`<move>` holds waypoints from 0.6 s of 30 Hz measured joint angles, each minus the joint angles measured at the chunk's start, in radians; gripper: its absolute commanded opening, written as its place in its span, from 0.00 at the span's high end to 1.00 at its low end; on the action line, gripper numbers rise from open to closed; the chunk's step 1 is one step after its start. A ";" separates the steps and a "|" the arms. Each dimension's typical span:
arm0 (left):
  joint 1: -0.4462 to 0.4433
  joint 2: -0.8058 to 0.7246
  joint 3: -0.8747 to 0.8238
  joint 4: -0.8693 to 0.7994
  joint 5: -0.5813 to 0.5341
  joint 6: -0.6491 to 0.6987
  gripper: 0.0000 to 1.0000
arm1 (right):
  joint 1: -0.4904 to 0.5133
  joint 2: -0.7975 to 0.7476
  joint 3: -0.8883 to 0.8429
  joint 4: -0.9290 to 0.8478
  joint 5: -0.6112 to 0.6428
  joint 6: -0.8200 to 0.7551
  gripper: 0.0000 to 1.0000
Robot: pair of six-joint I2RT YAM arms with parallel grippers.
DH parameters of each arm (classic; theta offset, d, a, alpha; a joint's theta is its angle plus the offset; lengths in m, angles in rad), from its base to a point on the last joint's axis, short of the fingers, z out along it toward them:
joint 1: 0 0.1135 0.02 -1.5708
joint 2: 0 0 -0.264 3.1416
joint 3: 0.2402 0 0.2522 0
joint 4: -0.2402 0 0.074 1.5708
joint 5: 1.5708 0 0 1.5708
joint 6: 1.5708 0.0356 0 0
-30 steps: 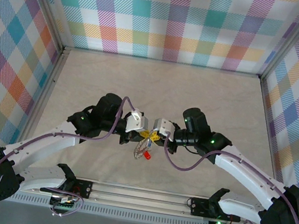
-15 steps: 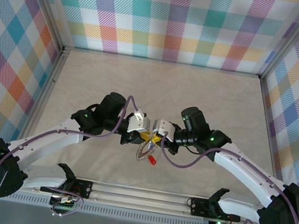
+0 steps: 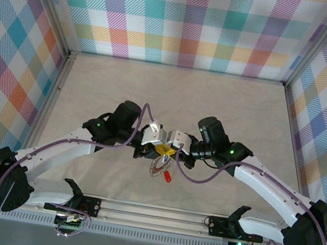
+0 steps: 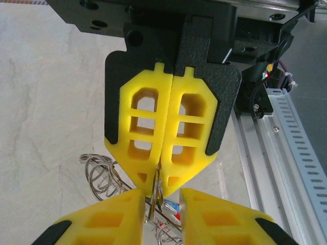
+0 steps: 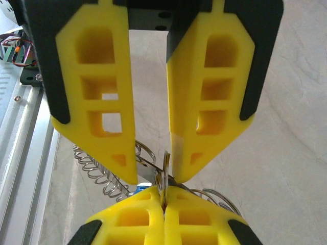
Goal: Put the keys on the keyring
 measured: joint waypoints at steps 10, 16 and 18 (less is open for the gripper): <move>0.000 0.013 0.011 0.011 0.007 -0.016 0.85 | 0.000 0.000 0.000 -0.002 0.000 -0.001 1.00; 0.000 0.013 0.014 0.024 0.041 -0.026 0.80 | 0.000 0.000 0.000 -0.001 0.000 -0.005 1.00; 0.000 0.013 0.015 0.032 0.053 -0.027 0.81 | 0.000 0.000 0.000 0.000 0.000 -0.005 1.00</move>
